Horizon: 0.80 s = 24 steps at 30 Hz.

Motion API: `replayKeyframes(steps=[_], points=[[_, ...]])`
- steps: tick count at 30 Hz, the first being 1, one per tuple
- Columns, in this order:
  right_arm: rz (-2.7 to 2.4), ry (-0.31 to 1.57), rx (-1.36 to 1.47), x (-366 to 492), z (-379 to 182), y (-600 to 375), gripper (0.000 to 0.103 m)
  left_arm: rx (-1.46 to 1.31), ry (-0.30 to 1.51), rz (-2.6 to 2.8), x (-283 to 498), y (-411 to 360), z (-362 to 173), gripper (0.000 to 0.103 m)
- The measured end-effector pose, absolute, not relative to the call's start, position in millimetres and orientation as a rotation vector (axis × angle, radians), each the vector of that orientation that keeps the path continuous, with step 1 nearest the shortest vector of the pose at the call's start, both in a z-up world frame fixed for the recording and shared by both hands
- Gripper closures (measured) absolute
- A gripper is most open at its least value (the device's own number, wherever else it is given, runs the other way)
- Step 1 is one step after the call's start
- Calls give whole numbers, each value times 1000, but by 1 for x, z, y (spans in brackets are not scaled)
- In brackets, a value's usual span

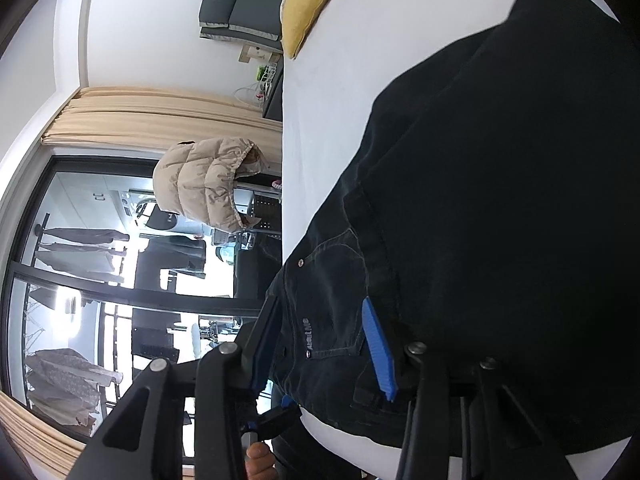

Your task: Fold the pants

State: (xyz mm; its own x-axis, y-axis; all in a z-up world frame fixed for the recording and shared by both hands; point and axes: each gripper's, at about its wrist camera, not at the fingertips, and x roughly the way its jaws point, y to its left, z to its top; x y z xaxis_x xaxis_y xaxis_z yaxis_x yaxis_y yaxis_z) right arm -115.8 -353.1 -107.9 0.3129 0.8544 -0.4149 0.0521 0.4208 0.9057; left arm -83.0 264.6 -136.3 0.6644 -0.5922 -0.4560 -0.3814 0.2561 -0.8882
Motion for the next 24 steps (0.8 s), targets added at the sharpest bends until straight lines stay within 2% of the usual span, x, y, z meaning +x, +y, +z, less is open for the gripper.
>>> replayKeyframes(steps=[2, 6, 16, 23, 24], points=[[668, 1140, 998, -113, -106, -354, 57, -1391, 917, -158, -82, 267, -145, 73], [648, 1184, 931, -104, -102, -349, 57, -1340, 920, -159, -81, 266, -141, 85], [635, 1379, 788, -75, -130, -315, 57, -1091, 858, -212, -65, 255, -77, 89], [602, 1428, 761, -74, -153, -317, 84, -853, 814, -269, -41, 210, -16, 89], [601, 1422, 760, -76, -154, -318, 85, -801, 808, -287, -34, 197, -7, 89]])
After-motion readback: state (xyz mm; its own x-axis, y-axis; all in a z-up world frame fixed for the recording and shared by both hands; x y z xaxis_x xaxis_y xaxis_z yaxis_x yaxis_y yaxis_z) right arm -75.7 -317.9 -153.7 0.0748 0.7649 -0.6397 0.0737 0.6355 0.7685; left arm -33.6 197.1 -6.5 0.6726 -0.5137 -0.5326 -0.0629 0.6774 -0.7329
